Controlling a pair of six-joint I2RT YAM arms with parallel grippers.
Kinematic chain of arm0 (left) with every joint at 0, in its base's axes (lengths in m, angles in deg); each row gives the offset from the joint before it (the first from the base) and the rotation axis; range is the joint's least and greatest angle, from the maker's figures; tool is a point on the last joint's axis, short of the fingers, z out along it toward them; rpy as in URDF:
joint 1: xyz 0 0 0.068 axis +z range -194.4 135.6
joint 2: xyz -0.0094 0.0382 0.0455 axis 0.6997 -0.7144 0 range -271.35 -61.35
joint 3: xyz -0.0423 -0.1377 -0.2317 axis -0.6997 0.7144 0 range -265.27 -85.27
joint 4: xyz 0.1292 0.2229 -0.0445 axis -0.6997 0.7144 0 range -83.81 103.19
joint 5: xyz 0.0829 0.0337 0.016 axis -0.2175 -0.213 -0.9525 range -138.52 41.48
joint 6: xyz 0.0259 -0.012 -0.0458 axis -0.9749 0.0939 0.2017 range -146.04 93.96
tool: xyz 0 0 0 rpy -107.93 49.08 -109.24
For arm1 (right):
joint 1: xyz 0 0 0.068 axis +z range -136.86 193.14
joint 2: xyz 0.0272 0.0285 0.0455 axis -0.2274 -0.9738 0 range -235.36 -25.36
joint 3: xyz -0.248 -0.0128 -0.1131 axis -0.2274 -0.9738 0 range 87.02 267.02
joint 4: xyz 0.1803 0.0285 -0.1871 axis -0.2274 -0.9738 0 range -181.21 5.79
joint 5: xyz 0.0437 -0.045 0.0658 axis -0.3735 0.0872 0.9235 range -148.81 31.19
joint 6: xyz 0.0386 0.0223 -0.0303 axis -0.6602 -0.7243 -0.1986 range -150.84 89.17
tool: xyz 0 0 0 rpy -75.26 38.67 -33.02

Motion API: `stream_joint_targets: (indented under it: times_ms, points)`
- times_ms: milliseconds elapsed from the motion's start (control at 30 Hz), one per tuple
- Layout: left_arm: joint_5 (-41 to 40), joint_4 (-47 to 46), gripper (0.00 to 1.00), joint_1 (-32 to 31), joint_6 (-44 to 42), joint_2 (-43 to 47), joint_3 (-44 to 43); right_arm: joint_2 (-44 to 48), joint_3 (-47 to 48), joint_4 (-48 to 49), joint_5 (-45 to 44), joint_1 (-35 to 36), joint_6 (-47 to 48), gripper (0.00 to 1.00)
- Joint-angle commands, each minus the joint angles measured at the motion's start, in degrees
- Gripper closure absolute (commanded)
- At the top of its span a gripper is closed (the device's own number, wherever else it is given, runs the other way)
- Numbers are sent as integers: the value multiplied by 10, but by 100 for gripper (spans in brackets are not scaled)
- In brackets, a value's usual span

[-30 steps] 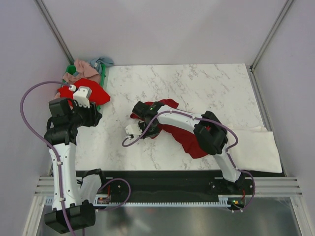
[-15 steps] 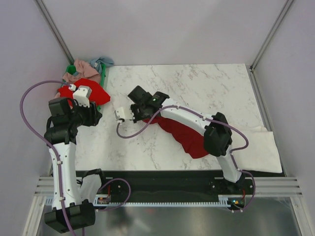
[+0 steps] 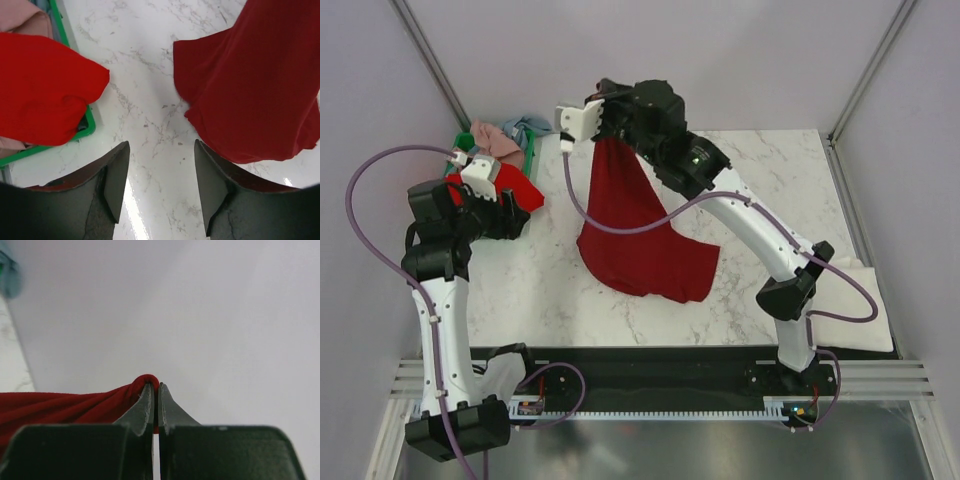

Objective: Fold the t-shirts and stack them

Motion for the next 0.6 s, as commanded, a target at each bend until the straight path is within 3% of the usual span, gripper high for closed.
stream_joint_targets:
  times_ms: [0,33,100,200,233,300,433,567]
  points:
    - [75,-24,39,-3,10,-13,-38,6,30,81,-52,-43,75,100]
    - [89,-23,45,-9,5,-13,-38,9,24,81,-53,-66,76,100]
    - [126,-19,47,-35,-12,-17,-28,20,-14,80,-61,-102,65,100]
    - [134,-7,46,-99,-32,-33,1,45,-106,77,-62,-132,36,100]
    - [137,-7,44,-155,-36,-42,11,49,-129,76,-65,-148,33,100]
    - [188,-34,40,-181,-23,-53,50,49,-181,77,-81,-165,28,100]
    - [157,-54,39,-258,-32,-100,87,21,-214,71,-110,-187,4,100]
    - [95,-76,38,-335,-26,-178,66,2,-212,54,-131,-204,-26,100]
